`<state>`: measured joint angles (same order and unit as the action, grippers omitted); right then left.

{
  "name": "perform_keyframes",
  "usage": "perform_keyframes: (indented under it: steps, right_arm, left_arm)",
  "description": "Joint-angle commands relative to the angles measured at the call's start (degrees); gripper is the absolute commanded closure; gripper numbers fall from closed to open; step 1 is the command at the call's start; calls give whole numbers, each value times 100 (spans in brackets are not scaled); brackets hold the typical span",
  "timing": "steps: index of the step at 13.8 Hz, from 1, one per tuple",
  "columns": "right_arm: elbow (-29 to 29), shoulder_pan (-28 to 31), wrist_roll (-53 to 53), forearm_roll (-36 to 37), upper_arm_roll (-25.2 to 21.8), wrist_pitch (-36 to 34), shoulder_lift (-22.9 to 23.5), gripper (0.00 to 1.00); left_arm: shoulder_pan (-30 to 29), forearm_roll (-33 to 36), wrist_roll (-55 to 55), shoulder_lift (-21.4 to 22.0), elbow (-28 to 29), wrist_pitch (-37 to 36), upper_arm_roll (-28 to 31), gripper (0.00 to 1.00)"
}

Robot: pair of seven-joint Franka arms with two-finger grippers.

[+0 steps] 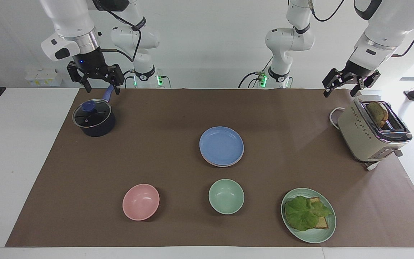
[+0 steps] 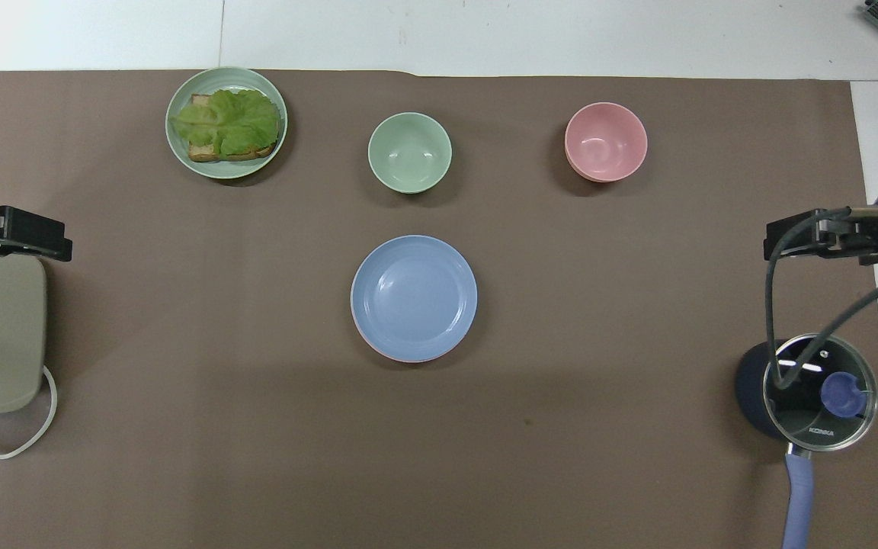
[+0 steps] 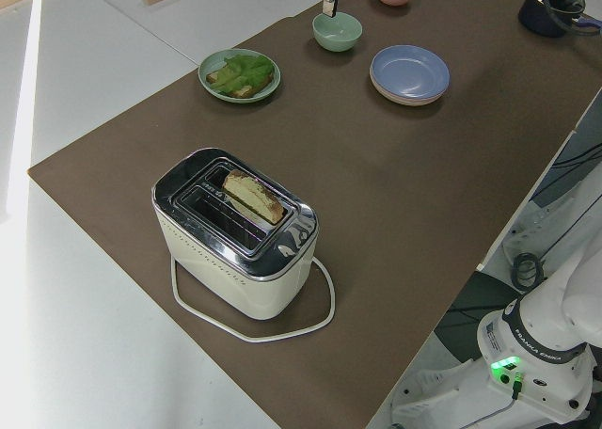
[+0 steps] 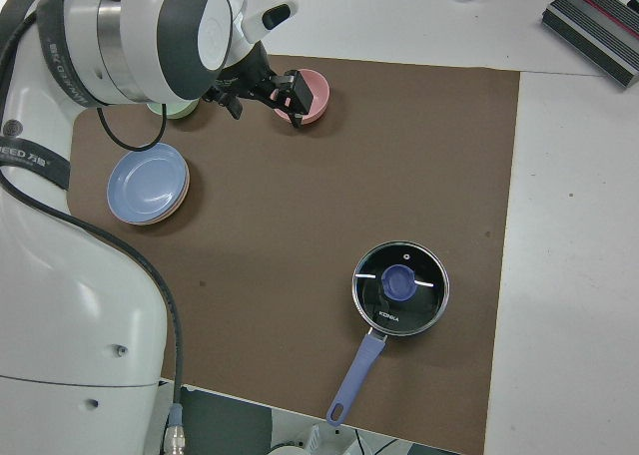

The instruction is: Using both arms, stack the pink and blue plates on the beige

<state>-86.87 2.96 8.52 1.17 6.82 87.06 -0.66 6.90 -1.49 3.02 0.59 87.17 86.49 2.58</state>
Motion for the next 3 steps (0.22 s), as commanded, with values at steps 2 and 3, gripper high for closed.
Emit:
perform_keyframes:
  steps: [2,3]
  right_arm:
    - [-85,91,62,-152,21,-66,-110,0]
    - [-85,82,62,-152,21,-66,-110,0]
  left_arm:
    - [-75,78,-74,20,1,-88,-56,0]
    - [-75,78,-74,20,1,-88,-56,0]
